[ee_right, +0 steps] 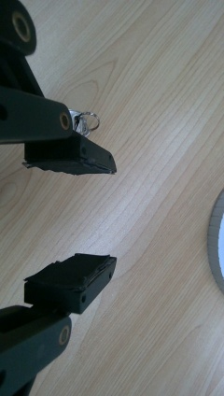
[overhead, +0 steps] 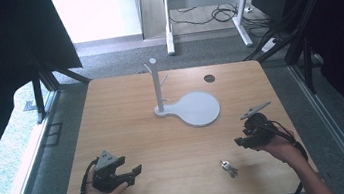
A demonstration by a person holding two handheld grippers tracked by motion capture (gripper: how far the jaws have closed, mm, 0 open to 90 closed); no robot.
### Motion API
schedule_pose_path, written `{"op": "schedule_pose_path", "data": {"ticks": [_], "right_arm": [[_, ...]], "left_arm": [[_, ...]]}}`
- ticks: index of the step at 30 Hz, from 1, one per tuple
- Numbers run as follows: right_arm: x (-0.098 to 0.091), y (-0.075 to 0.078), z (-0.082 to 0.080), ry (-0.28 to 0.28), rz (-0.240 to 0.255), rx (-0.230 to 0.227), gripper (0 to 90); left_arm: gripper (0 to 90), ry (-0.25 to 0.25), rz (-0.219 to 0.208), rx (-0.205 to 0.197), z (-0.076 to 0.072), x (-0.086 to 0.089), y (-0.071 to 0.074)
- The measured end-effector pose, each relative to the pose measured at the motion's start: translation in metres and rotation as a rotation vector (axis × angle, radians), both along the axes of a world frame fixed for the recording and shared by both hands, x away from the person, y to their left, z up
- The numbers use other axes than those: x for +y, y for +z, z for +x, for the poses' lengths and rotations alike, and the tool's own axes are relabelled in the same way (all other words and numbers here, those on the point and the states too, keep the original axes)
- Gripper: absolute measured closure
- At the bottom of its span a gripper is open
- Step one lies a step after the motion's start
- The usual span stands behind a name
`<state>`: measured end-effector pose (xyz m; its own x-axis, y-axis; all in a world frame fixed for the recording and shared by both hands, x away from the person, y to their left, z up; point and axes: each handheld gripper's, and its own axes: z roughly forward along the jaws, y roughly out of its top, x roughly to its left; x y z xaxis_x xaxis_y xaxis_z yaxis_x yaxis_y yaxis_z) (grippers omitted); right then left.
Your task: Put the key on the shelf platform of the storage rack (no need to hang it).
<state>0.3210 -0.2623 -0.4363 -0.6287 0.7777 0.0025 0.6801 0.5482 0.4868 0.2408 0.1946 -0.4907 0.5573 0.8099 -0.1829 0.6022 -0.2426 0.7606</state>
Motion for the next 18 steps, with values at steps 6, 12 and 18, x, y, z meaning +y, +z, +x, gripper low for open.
{"op": "schedule_pose_path", "data": {"ticks": [6, 12, 18], "right_arm": [[0.015, 0.002, 0.006, 0.033, -0.025, 0.056, 52.9], [0.027, -0.009, 0.009, 0.054, -0.063, 0.111, 55.8], [0.039, -0.020, 0.012, 0.083, -0.082, 0.172, 60.6]], "left_arm": [[27.3, -0.001, 0.001, -0.002, 0.000, 0.001, 0.000], [27.3, -0.006, 0.003, -0.005, -0.002, 0.001, 0.001], [27.3, -0.005, 0.006, 0.000, -0.001, 0.001, 0.000]]}}
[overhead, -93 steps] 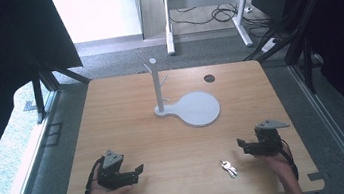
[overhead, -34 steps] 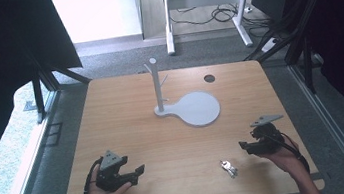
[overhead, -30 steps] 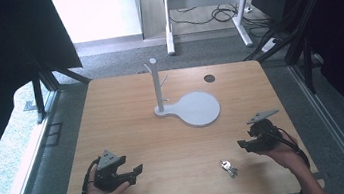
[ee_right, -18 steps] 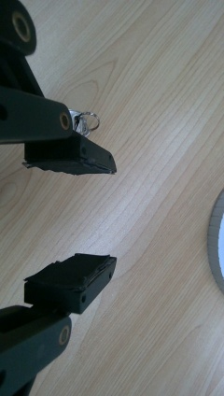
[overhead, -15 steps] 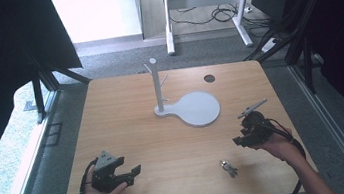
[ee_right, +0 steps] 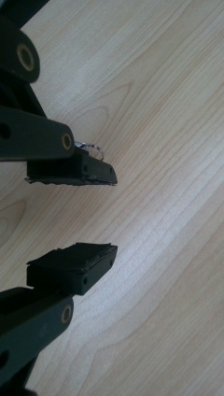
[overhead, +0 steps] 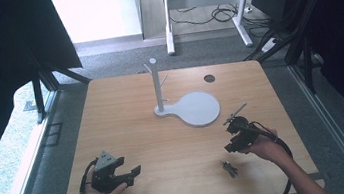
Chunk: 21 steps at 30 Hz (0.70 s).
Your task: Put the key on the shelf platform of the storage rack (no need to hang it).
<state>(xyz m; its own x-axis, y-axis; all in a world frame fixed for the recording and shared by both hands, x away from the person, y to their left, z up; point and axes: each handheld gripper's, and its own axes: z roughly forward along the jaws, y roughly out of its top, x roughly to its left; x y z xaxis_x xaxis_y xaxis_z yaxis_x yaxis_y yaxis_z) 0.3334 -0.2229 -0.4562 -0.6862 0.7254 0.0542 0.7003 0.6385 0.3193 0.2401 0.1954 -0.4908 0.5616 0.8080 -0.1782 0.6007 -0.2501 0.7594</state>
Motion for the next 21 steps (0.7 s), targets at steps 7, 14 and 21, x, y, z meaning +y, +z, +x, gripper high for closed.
{"op": "schedule_pose_path", "data": {"ticks": [7, 14, 21], "right_arm": [[0.011, -0.006, -0.001, 0.030, -0.028, 0.044, 63.9], [0.026, -0.011, -0.007, 0.054, -0.055, 0.083, 67.5], [0.036, -0.020, -0.008, 0.070, -0.068, 0.104, 70.0]], "left_arm": [[27.3, -0.004, 0.000, -0.006, -0.001, 0.000, 0.001], [27.2, -0.008, 0.000, -0.006, -0.002, 0.000, 0.002], [27.3, -0.012, 0.004, -0.003, -0.002, -0.001, 0.002]]}}
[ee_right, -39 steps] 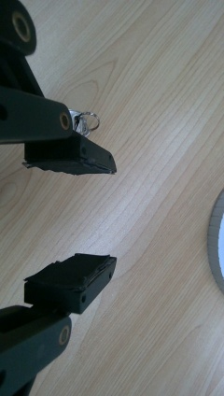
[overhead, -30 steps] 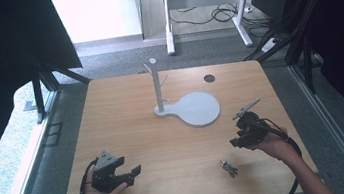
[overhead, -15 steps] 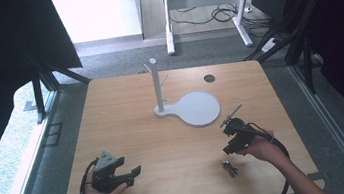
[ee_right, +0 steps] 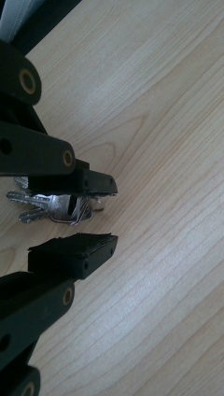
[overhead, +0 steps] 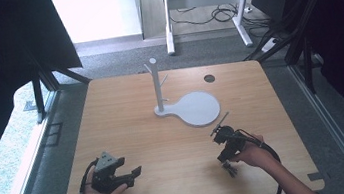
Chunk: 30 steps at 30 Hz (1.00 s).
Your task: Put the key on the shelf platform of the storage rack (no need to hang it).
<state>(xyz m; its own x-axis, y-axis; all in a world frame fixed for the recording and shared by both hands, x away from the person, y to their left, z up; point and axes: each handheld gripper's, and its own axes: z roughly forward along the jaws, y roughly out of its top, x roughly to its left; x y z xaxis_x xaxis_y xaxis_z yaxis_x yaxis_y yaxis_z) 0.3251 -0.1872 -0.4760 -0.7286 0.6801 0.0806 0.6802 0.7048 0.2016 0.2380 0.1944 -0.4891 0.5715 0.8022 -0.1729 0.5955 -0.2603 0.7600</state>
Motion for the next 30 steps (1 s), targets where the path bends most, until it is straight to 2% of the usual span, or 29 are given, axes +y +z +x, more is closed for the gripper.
{"op": "schedule_pose_path", "data": {"ticks": [10, 11, 15, 23, 30], "right_arm": [[0.009, -0.011, -0.001, 0.006, -0.021, 0.029, 72.1], [0.010, -0.014, -0.001, 0.013, -0.040, 0.034, 73.5], [0.012, -0.018, -0.001, 0.009, -0.048, 0.040, 78.2], [0.014, -0.018, -0.002, 0.021, -0.081, 0.049, 88.2], [0.015, -0.017, -0.004, 0.039, -0.112, 0.072, 89.3]], "left_arm": [[27.2, 0.001, 0.003, 0.001, 0.000, 0.000, -0.001], [27.2, 0.000, 0.003, 0.001, 0.000, 0.000, -0.001], [27.2, 0.000, 0.005, 0.002, 0.000, -0.001, -0.002], [27.2, 0.000, 0.011, -0.002, 0.000, -0.002, -0.001], [27.1, 0.002, 0.012, -0.003, 0.000, -0.001, -0.001]]}}
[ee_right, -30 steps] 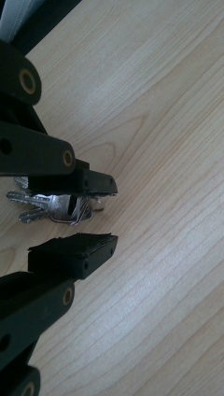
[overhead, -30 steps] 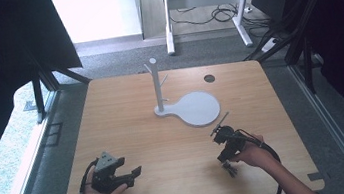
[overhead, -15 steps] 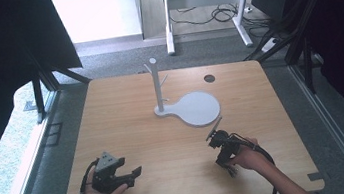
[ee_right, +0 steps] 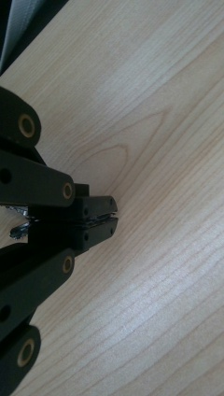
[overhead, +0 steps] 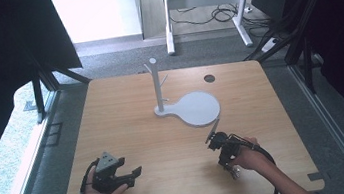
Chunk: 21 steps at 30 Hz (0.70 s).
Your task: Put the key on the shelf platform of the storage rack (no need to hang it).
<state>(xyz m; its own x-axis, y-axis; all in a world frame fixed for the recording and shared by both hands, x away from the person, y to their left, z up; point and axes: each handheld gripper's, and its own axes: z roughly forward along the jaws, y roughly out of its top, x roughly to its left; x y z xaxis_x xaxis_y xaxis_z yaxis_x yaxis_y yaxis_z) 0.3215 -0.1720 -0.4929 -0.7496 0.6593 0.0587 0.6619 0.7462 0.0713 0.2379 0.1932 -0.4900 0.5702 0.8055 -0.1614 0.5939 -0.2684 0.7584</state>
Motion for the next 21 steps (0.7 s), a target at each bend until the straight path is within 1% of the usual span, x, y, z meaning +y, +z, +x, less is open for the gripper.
{"op": "schedule_pose_path", "data": {"ticks": [1, 2, 4, 6, 7, 10, 12, 16, 17, 19, 20, 21], "right_arm": [[0.000, 0.000, 0.000, 0.003, -0.007, -0.008, 89.4], [-0.001, 0.001, 0.000, -0.002, 0.004, -0.009, 89.5], [-0.003, 0.003, 0.001, -0.002, 0.004, 0.003, 89.5], [-0.004, 0.005, 0.000, -0.008, 0.003, 0.004, 89.5], [-0.006, 0.008, 0.000, -0.006, 0.001, 0.004, 89.6], [-0.009, 0.014, 0.000, -0.006, 0.018, 0.013, 89.6], [-0.009, 0.016, 0.000, -0.007, 0.019, 0.010, 89.6], [-0.014, 0.029, 0.001, -0.009, 0.036, 0.005, 89.7], [-0.014, 0.029, 0.001, -0.009, 0.036, 0.005, 89.7], [-0.018, 0.035, 0.002, -0.015, 0.054, -0.011, 89.8], [-0.020, 0.037, 0.002, -0.018, 0.059, -0.010, 89.8], [-0.021, 0.038, 0.002, -0.022, 0.052, -0.008, 89.8]], "left_arm": [[27.0, 0.007, 0.000, -0.002, 0.000, 0.000, 0.000], [26.9, 0.009, -0.001, -0.004, 0.000, 0.000, 0.000], [26.7, 0.013, -0.002, -0.007, 0.000, 0.001, 0.001], [26.6, 0.012, -0.001, -0.008, 0.000, 0.001, 0.001], [26.7, 0.014, -0.001, -0.008, 0.000, 0.001, 0.001], [26.6, 0.015, -0.003, -0.008, 0.000, 0.001, 0.001], [26.7, 0.014, -0.002, -0.010, 0.000, 0.001, 0.001], [26.6, 0.016, -0.008, -0.013, 0.000, 0.001, 0.002], [26.6, 0.016, -0.008, -0.015, 0.000, 0.002, 0.002], [26.6, 0.020, -0.010, -0.016, -0.001, 0.003, 0.002], [26.6, 0.021, -0.011, -0.016, -0.001, 0.004, 0.003], [26.7, 0.021, -0.011, -0.016, -0.001, 0.004, 0.003]]}}
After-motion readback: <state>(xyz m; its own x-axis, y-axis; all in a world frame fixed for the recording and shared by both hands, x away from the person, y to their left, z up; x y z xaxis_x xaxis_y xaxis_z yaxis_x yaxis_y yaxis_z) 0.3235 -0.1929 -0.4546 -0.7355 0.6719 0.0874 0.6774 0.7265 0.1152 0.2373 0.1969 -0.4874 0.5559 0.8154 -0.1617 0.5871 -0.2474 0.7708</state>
